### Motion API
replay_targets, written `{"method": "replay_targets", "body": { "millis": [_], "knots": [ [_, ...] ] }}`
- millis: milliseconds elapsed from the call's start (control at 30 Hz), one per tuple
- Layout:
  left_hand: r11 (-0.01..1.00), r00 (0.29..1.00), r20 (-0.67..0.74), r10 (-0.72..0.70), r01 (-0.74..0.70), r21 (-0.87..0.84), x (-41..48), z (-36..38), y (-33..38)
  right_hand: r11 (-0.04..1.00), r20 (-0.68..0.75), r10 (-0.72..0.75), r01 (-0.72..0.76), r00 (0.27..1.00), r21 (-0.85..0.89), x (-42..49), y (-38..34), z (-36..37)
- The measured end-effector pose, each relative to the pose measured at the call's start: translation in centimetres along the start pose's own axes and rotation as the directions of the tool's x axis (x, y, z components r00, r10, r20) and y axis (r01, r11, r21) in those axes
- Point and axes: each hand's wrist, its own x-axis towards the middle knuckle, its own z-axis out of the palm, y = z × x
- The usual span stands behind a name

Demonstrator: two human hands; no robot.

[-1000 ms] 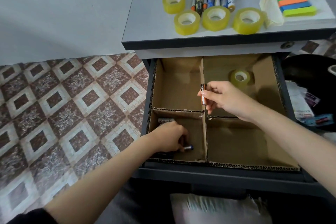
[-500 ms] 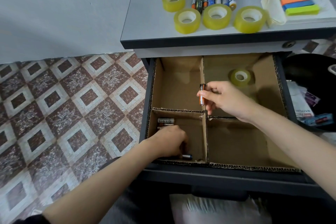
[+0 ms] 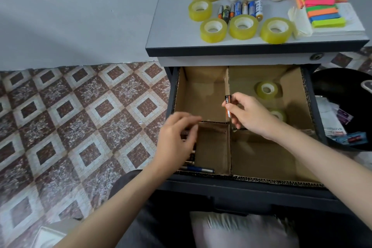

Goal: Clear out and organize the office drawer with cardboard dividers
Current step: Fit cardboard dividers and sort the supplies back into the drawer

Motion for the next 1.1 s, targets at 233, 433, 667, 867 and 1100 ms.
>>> {"method": "replay_targets", "body": {
  "millis": [233,433,667,867,1100],
  "knots": [
    [0.982,0.985,0.044,-0.169,0.172,-0.081,-0.3,-0.5,-2.3,0.980,0.135,-0.114,0.134,0.984,-0.147,-2.3,-2.1,0.2],
    [0.986,0.988,0.061,-0.139,0.144,-0.084,-0.4,-0.3,-2.3,0.904,0.403,0.002,0.171,0.915,-0.393,-3.9,-2.5,3.9],
    [0.977,0.983,0.075,-0.166,0.174,-0.120,-0.3,-0.2,-2.7,0.606,0.470,0.203,0.267,0.859,-0.750,-2.9,-2.4,7.5],
    [0.978,0.983,0.077,-0.166,0.174,-0.117,-0.2,0.0,-2.9,0.565,0.434,0.333,0.191,0.837,-0.802,-1.6,-1.7,8.3],
    [0.981,0.986,0.064,-0.153,0.159,-0.108,-0.2,0.2,-3.0,0.612,0.419,0.374,0.119,0.827,-0.781,-1.3,-1.5,8.7]
  ]
}}
